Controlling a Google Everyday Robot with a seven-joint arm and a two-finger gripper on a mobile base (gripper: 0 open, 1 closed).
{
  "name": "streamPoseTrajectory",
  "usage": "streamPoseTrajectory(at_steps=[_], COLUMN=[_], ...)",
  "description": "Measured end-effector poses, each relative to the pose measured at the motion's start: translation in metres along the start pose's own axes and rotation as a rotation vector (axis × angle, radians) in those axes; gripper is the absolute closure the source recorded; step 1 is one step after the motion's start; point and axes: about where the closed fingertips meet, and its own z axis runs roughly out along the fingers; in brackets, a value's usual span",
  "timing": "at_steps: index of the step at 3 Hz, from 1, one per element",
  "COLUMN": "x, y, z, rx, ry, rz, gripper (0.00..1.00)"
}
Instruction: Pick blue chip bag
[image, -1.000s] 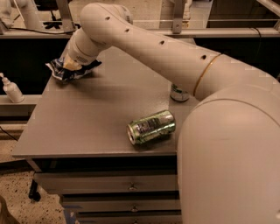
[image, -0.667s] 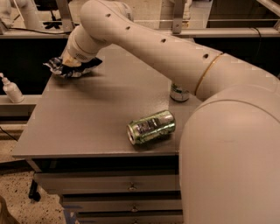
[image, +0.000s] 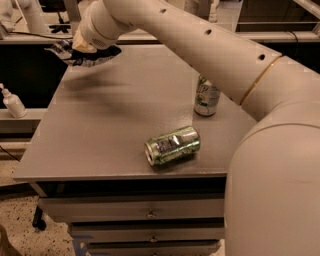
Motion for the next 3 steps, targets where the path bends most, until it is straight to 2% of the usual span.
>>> streamPoseTrajectory(at_steps=[2,3], x=[-0.023,-0.023], y=[-0.036,-0.036], z=[-0.047,-0.048], rx=[0.082,0.083], ry=[-0.088,-0.089], rz=[-0.032,-0.033], gripper=[1.0,1.0])
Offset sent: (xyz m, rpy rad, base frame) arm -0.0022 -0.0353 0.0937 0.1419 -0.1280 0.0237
